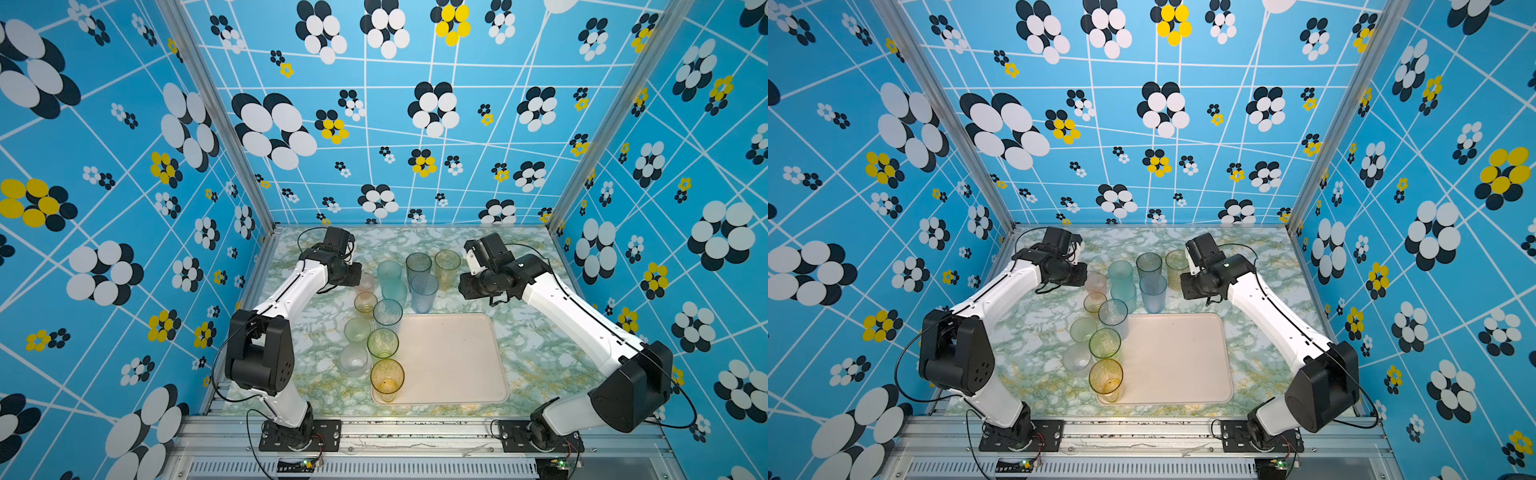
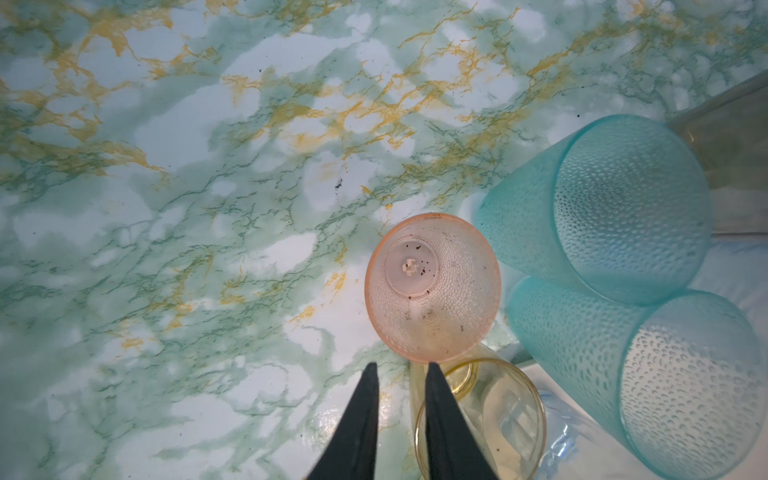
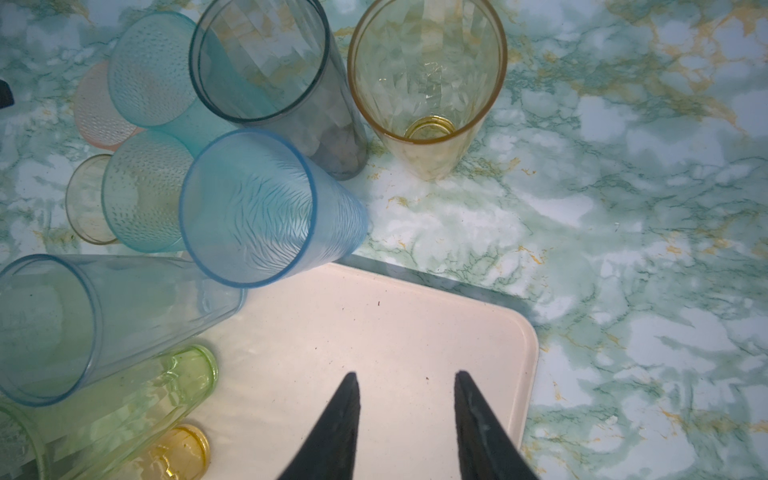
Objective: Place the glasses into the tray
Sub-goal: 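Move the left gripper over the pink cup while the right gripper hovers, then lower the left gripper onto the pink cup rim and close it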
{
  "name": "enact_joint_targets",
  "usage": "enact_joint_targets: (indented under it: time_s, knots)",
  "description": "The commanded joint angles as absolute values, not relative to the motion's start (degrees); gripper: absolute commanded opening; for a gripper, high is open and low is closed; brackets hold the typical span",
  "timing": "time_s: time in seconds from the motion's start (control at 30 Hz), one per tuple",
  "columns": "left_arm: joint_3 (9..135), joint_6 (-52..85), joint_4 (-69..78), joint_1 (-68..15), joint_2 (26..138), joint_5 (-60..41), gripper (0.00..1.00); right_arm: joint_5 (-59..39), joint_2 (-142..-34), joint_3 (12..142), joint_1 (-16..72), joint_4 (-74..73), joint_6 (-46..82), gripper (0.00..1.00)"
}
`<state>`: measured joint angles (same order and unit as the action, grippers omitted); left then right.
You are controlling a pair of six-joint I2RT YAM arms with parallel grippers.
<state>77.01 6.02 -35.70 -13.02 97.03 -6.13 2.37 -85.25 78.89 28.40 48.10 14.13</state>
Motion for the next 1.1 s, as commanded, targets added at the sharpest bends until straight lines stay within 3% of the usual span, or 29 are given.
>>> enact_joint_targets:
  time_s: [0.0,1.07]
  knots:
    - [78.89,5.91,-35.54,-12.30,99.23,-4.65,0.23,1.75,-84.82,80.24,28.19,48.42,13.27,0.40]
    - [82.27,4.92,-34.36,-11.55,106.96,-5.38,0.23,1.58,-85.72,79.54,28.12,48.08,12.66,0.40]
